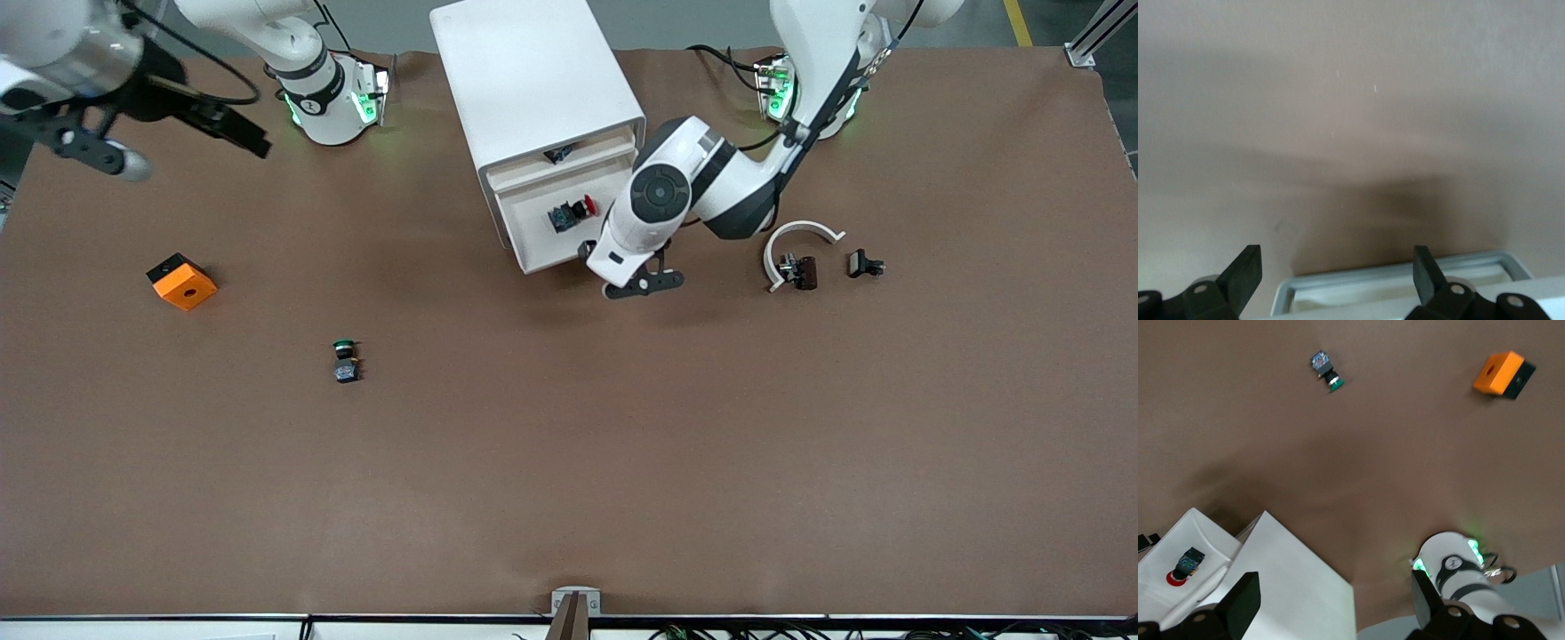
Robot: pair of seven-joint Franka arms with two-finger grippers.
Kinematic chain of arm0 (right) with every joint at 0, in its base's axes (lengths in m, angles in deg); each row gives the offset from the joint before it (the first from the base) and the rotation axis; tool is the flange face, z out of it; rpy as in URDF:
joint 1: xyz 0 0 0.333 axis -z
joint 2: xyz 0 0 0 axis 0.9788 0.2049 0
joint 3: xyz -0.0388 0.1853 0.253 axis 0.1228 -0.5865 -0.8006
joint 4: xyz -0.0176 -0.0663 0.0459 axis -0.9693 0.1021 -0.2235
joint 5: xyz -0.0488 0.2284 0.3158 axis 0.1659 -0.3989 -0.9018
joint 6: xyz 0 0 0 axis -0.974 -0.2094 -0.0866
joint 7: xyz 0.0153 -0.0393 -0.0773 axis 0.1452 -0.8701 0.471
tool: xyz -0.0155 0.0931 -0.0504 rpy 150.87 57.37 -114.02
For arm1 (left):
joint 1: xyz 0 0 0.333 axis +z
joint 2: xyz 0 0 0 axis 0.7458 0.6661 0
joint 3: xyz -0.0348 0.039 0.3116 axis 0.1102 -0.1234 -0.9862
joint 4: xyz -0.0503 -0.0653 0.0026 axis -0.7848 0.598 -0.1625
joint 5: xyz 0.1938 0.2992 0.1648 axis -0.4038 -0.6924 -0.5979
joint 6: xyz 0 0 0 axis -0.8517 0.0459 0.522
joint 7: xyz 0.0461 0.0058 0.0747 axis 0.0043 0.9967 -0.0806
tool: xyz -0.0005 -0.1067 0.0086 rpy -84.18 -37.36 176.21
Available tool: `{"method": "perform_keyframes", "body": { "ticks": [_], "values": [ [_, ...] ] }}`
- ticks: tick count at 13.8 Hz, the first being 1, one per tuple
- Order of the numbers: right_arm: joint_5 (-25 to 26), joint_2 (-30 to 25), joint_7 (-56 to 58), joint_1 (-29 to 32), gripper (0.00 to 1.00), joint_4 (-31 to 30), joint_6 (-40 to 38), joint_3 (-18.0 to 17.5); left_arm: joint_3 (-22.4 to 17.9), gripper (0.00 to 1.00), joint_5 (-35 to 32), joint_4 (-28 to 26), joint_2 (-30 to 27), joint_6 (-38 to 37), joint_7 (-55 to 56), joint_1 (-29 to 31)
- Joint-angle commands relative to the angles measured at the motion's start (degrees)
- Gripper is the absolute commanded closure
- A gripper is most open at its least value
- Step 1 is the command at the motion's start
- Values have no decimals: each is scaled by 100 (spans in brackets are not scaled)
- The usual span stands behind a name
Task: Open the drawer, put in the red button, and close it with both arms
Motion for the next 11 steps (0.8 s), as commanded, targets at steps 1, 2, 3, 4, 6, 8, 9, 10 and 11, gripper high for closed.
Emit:
{"method": "perform_keyframes", "body": {
  "ticks": [1, 2, 3, 4, 6, 8, 9, 10, 11],
  "values": [
    [279, -137, 1600, 668, 0, -239, 375, -114, 419, 0, -14, -416, -331, 49, 568, 43],
    [323, -119, 2155, 905, 0, -248, 569, -114, 551, 0, -14, -426, -331, 49, 693, 43],
    [341, -111, 2683, 1134, 0, -248, 771, -114, 674, 0, -14, -443, -331, 32, 773, 43],
    [350, -84, 3149, 1336, 0, -248, 1008, -114, 780, 0, -14, -452, -331, 31, 869, 43],
    [403, 82, 3784, 1627, 0, -196, 1360, -114, 956, 0, -14, -452, -314, 31, 1001, 26],
    [586, 249, 3734, 1611, 0, -56, 1476, -122, 1001, 0, -14, -452, -296, 31, 1072, -27],
    [701, 415, 3603, 1576, 0, 102, 1476, -157, 1027, 0, -23, -452, -279, 31, 1072, -44],
    [684, 539, 3236, 1567, 0, 286, 1458, -166, 1070, 0, -23, -452, -270, 31, 1064, -62],
    [693, 592, 2954, 1488, 0, 357, 1450, -175, 1088, 0, -75, -452, -270, 31, 1037, -97]
  ]
}}
